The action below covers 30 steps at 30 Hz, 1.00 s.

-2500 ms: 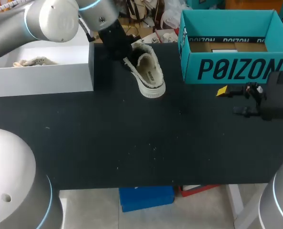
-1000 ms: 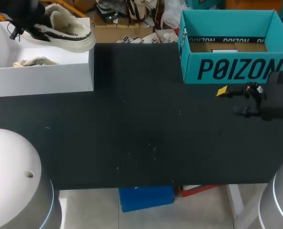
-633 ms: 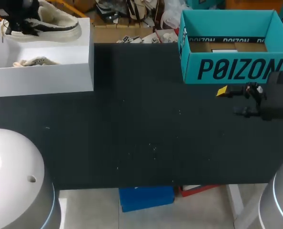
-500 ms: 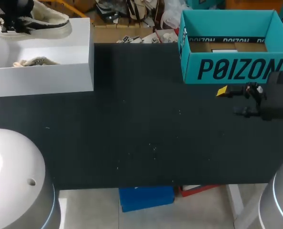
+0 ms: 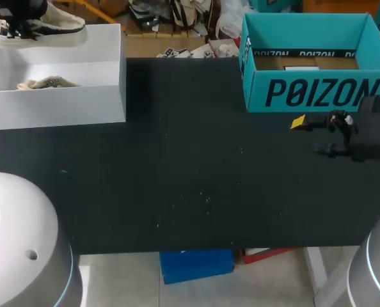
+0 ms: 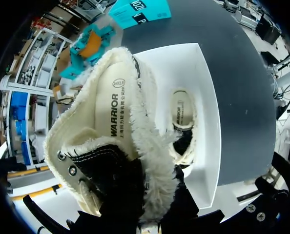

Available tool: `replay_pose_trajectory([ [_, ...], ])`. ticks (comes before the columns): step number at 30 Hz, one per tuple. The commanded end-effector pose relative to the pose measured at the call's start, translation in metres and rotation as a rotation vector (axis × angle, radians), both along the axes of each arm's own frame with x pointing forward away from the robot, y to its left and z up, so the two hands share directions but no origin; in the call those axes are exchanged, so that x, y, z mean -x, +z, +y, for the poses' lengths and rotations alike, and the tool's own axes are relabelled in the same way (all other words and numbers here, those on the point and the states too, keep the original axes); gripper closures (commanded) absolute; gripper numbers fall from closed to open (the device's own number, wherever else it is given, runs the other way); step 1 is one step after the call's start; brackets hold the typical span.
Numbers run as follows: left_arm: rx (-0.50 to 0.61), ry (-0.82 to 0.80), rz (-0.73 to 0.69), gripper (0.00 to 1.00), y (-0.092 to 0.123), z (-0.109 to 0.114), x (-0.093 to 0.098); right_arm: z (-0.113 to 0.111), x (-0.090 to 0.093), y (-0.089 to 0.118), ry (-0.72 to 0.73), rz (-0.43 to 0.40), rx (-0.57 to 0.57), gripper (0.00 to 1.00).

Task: Take the shoe out of the shoebox, open the shoe tongue, remove and reinsert the insole, then place the shoe into the shoebox

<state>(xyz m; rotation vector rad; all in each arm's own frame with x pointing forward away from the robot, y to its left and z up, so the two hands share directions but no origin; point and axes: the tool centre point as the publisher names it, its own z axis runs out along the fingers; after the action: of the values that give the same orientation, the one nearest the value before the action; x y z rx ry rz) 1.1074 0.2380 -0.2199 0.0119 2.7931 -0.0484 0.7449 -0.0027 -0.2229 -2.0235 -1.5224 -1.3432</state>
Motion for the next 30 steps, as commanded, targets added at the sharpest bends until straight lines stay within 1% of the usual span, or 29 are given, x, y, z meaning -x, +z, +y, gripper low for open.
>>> replay_pose_trajectory([
  [1,0.005,0.019,0.009,1.00,-0.015,0.001,-0.019,0.000,0.000,0.000,0.000,0.001,0.000,0.00],
  [5,-0.010,0.028,-0.012,1.00,-0.033,-0.001,-0.027,0.000,0.000,0.000,0.000,0.001,0.000,0.00],
  [7,0.008,0.036,-0.003,1.00,-0.044,-0.002,-0.030,0.000,0.000,0.000,0.000,0.001,0.000,0.00],
  [11,-0.003,0.049,-0.017,1.00,-0.065,-0.004,-0.035,0.000,0.000,0.000,0.000,0.001,0.000,0.00],
  [15,0.011,0.066,-0.018,1.00,-0.082,-0.005,-0.040,0.000,0.000,0.000,0.000,0.001,0.000,0.00],
  [30,0.016,0.091,0.022,1.00,-0.124,-0.008,-0.064,0.000,0.000,0.000,0.000,0.001,0.000,0.00],
])
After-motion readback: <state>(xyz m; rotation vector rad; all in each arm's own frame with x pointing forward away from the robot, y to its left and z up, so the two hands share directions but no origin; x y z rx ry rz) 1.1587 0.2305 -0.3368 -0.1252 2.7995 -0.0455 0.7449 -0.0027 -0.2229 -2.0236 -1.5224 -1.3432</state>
